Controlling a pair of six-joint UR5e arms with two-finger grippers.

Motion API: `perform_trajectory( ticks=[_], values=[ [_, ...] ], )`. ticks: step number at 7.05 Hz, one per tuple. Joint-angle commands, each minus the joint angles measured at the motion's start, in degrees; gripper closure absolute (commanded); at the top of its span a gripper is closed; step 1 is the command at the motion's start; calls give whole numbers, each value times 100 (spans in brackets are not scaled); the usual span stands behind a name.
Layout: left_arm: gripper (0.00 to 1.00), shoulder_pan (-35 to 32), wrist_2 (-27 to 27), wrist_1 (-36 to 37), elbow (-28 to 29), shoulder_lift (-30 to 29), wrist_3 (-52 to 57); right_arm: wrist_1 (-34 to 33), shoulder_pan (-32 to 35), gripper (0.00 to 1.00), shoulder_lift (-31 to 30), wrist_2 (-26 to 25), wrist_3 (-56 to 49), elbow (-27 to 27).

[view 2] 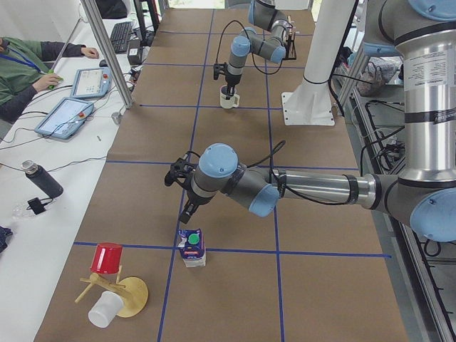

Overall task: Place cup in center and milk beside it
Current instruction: 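Carry the white mug with the right gripper toward the table center, then lower the white mug onto the center grid square, release, withdraw right gripper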

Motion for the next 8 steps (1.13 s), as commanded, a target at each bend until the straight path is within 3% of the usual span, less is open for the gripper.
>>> perform_trajectory(
  ticks=[1,3,5,6,8],
  values=[
    [2,0,0,0,5,0,0,423,-61,1,-65,-12,433,-60],
    [2,0,0,0,40,0,18,452,427,0,-48,92,472,158],
    [2,0,0,-105,57,0,18,435,1908,0,-92,1438,-680,256],
    [2,-9,9,-349,31,9,-26,443,2630,0,-397,1969,-1611,309],
    [1,-9,26,-378,66,97,-123,470,3922,0,-2043,2883,-4155,1104]
  ],
)
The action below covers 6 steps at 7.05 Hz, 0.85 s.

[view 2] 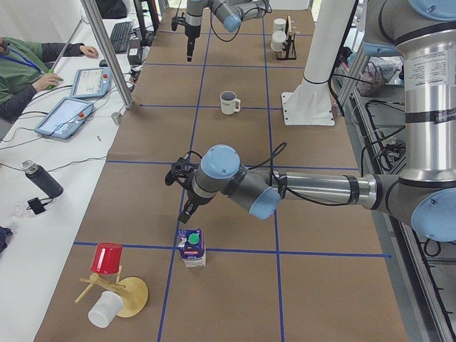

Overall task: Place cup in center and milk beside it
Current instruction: 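Lower the white mug onto the center grid square, release, withdraw right gripper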

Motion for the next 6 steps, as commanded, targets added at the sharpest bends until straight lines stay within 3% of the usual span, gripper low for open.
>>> perform_trajectory(
  ticks=[1,4,5,6],
  values=[
    [1,-1,19,-48,26,186,-14,26,1457,0,-1774,1061,-2652,793],
    [1,-10,19,-196,183,222,-232,43,2664,0,-4487,1154,-4855,1628],
    [1,-10,132,-772,376,327,-286,61,3103,0,-5142,1014,-5200,1684],
    [1,-10,212,-795,422,284,-582,235,3473,0,-5496,935,-5464,1623]
  ],
)
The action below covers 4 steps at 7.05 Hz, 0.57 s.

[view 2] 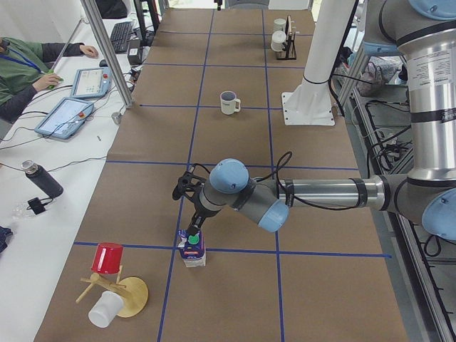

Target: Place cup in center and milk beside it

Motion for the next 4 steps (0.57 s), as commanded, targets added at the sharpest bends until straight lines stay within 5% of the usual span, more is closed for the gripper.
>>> perform_trajectory(
  ticks=[1,2,4],
  values=[
    [1,-1,173,-279,389,-5,-547,158,613,0,-937,-126,-516,5],
    [1,16,827,-445,453,-31,-637,167,641,0,-1105,-118,-517,48],
    [1,51,869,-500,1109,-284,-909,149,650,0,-1046,40,-482,23]
  ],
)
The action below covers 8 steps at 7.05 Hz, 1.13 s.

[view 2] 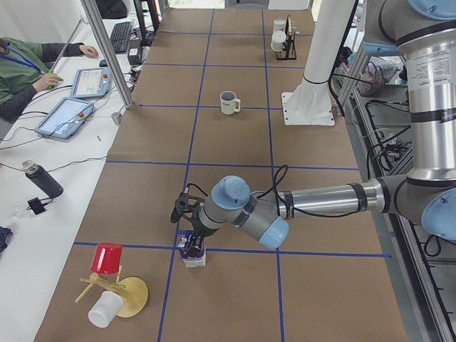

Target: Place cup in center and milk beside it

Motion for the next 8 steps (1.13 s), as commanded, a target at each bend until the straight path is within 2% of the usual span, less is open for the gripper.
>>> perform_trajectory(
  ticks=[1,2,4,6,8],
  values=[
    [1,13,55,28,418,-339,-170,-6,16,0,-4,121,-6,-23],
    [1,13,-67,55,436,-480,-466,3,16,0,-13,121,-14,-14],
    [2,13,-848,73,462,-578,-654,3,16,0,5,121,3,-14],
    [2,83,-816,55,699,-543,-628,-6,16,0,5,112,12,-23],
    [2,223,-526,37,744,-517,-645,3,16,0,13,112,12,-110]
  ],
)
